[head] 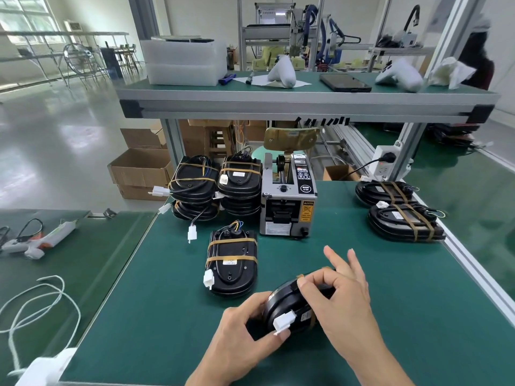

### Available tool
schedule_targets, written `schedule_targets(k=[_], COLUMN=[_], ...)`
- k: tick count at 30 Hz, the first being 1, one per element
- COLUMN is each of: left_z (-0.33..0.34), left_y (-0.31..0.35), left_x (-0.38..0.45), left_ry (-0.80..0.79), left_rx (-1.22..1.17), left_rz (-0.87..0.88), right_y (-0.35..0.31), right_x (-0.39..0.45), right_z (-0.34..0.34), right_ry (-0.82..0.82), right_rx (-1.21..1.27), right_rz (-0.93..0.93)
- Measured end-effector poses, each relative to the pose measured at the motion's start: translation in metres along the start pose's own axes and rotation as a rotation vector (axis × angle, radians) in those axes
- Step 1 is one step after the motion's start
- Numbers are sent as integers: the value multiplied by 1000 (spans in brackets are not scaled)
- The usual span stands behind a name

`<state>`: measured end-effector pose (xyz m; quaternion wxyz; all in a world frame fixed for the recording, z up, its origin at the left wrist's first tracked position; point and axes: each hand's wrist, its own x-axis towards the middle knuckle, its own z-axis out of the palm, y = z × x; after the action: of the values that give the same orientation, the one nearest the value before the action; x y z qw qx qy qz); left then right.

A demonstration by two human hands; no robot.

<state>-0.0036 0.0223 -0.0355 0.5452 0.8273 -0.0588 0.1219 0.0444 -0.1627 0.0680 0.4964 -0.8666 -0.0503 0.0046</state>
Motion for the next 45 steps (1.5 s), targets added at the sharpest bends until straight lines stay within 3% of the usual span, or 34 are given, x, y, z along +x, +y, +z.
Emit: schedule_targets(k=[19, 37, 45], left_z=[1, 1, 2], left_y=[-3, 0, -3], left_x=[0, 2, 1], left_ry=[-14, 10, 15], left_rx=[-7, -12, 4], left_rz=[-53, 6, 1], right_y=[4, 3, 8], right_x=[-3, -2, -1], right_z=[9, 14, 17], right_ry=[50, 97, 166], right_rx=[-142, -293, -176], right_rz=[-51, -70, -93])
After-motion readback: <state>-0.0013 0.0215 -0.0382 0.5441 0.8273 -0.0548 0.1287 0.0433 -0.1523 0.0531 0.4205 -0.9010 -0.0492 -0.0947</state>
